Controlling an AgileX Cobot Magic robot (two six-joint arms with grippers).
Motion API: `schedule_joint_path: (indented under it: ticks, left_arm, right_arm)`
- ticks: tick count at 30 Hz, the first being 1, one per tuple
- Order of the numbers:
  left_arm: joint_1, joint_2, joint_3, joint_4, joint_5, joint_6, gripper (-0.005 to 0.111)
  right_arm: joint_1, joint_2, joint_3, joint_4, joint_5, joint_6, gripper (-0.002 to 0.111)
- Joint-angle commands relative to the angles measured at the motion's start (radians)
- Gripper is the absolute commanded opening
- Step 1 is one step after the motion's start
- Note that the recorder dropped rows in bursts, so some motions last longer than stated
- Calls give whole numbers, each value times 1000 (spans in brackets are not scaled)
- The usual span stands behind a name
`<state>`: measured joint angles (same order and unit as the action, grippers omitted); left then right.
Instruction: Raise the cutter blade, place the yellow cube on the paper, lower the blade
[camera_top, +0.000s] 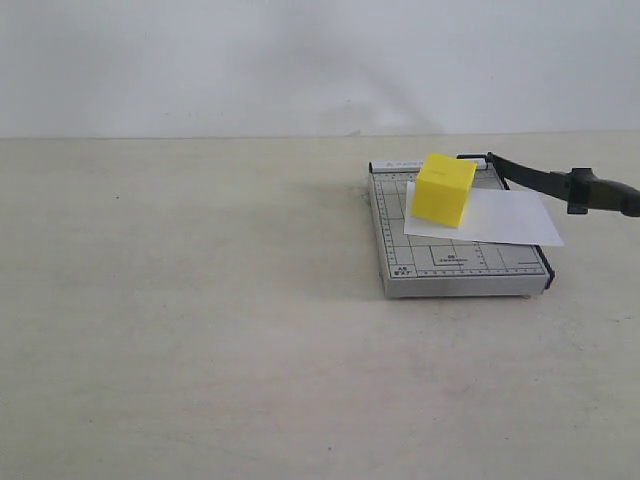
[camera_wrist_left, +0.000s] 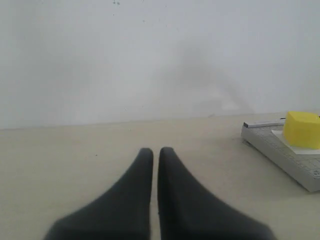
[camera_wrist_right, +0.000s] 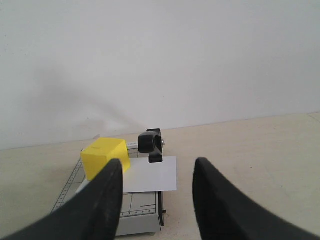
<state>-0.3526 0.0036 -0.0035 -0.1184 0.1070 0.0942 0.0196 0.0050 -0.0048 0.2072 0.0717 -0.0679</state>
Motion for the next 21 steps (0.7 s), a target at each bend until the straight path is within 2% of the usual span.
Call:
schedule_joint_path:
  ticks: [1, 3, 6, 11, 14, 16, 18, 20, 21]
  left_arm:
    - [26, -4, 4, 3, 18, 3, 4]
    - [46, -4, 4, 3, 18, 3, 4]
    - [116, -4, 4, 3, 18, 3, 4]
    - [283, -4, 4, 3, 14, 3, 4]
    - [353, -4, 4, 5, 18, 3, 4]
    - [376, -4, 4, 62, 70, 19, 4]
    - [381, -4, 4, 118, 185, 19, 4]
    - [379, -4, 4, 111, 267, 22, 4]
    - [376, -4, 4, 108, 265, 26, 4]
  right_arm:
    - [0, -5, 5, -4, -8, 0, 43]
    - [0, -5, 5, -4, -8, 0, 43]
    - [0, -5, 5, -4, -8, 0, 43]
    - [0, -5, 5, -4, -8, 0, 43]
    - [0, -5, 5, -4, -4, 0, 43]
    - [0, -5, 5, -4, 0, 0, 43]
    - [0, -5, 5, -4, 0, 0, 43]
    - [0, -5, 5, -4, 0, 0, 43]
    - [0, -5, 5, -4, 0, 0, 43]
